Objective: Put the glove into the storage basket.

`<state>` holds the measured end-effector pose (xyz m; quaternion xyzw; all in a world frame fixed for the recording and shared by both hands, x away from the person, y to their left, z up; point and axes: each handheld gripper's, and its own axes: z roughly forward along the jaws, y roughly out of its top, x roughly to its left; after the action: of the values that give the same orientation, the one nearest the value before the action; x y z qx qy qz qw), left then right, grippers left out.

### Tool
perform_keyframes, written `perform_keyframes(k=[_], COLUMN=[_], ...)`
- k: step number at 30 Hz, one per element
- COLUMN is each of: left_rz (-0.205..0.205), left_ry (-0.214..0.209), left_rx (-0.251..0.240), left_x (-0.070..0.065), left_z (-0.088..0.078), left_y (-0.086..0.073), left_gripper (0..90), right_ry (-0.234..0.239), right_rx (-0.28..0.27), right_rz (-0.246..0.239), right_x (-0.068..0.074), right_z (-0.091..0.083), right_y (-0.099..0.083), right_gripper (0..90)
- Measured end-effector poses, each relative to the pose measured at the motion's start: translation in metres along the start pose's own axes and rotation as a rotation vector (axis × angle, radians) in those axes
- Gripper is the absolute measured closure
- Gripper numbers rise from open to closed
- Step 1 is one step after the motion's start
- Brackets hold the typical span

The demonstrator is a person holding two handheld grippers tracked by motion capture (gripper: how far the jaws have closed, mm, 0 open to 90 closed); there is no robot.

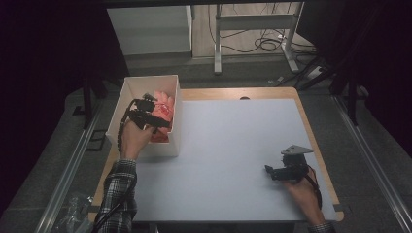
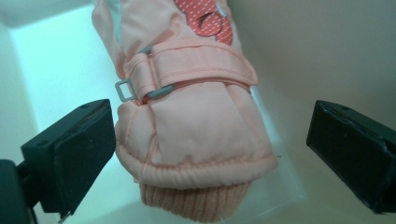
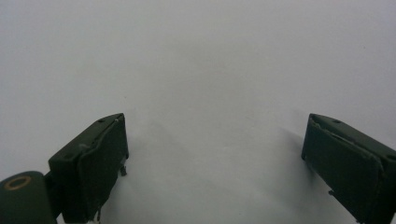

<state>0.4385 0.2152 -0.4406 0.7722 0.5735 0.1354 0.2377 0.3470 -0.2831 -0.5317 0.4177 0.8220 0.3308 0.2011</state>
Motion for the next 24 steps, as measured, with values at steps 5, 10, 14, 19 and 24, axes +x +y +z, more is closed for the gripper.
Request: perform_keyframes(k=[5, 10, 14, 19, 24], left_rz=[0.017, 0.054, 0.081, 0.105, 0.123], left_ry=[-0.009, -0.006, -0.006, -0.010, -0.019], left_rx=[-0.036, -0.066, -0.103, -0.136, -0.167], left_x=[-0.003, -0.007, -0.009, -0.011, -0.012], left_z=[-0.006, -0.013, -0.019, -0.028, -0.037], left_y=[-0.002, -0.006, -0.011, -0.018, -0.024], left_gripper=[2.0, 2.2, 2.2, 2.1, 1.3], right_ry=[0.000, 0.000, 0.000, 0.000, -0.001], right_rx=[0.000, 0.000, 0.000, -0.001, -0.001], right_rz=[0.000, 0.000, 0.000, 0.000, -0.001], right_x=[0.000, 0.000, 0.000, 0.000, 0.000], right_z=[0.000, 0.000, 0.000, 0.000, 0.000], right_y=[0.000, 0.000, 0.000, 0.000, 0.000], right_gripper=[7.4, 7.4, 7.4, 7.4, 7.4])
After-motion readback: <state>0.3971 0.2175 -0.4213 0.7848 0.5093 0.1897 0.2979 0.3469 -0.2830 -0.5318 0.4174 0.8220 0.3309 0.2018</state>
